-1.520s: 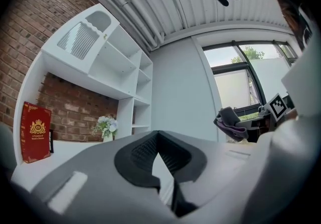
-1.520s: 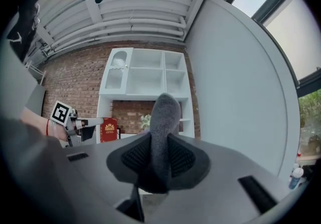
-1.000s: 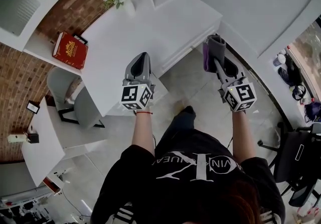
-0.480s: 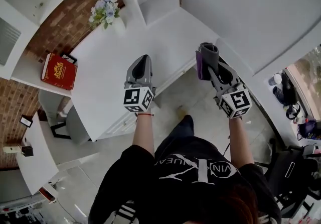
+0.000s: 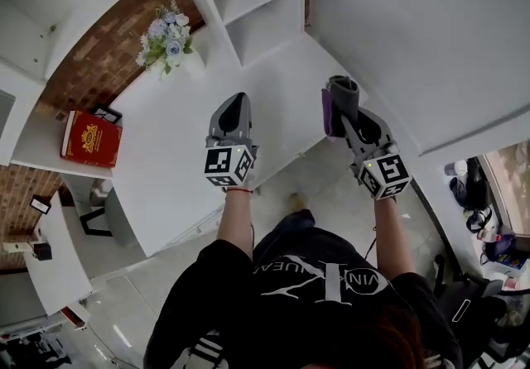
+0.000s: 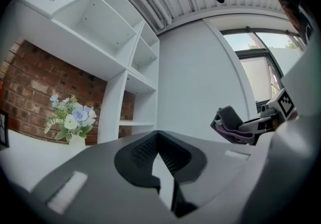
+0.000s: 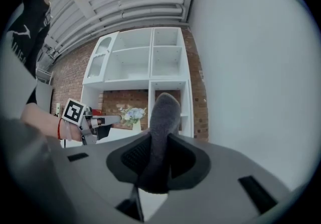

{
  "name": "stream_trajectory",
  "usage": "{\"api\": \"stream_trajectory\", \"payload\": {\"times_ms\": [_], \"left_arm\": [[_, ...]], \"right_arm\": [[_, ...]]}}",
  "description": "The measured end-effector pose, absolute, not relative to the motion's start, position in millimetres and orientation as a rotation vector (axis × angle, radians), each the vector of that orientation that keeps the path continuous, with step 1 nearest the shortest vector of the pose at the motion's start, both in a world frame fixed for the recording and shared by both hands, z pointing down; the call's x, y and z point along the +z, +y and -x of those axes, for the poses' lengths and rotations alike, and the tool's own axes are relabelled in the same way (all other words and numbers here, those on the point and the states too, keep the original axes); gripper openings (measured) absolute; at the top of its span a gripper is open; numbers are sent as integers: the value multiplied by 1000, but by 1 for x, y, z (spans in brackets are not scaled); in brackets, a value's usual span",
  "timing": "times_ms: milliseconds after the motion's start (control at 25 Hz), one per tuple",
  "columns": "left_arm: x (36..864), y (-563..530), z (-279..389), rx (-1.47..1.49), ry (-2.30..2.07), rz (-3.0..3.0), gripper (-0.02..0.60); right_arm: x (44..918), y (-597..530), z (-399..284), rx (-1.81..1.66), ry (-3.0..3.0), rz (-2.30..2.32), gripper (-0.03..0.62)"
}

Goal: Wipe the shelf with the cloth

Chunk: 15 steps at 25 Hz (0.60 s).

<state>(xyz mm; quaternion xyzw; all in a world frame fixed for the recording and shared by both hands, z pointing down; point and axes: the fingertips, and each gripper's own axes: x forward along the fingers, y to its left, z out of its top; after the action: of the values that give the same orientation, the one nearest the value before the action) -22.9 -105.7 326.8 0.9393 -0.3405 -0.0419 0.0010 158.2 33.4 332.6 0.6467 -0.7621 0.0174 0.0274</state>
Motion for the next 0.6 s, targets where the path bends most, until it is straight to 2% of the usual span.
{"api": "stream_trajectory", "payload": {"times_ms": [600], "left_arm": [[343, -171, 18, -95, -1170, -2891, 3]], "right_arm": [[357, -73, -162, 164, -2437, -1871, 84]]}}
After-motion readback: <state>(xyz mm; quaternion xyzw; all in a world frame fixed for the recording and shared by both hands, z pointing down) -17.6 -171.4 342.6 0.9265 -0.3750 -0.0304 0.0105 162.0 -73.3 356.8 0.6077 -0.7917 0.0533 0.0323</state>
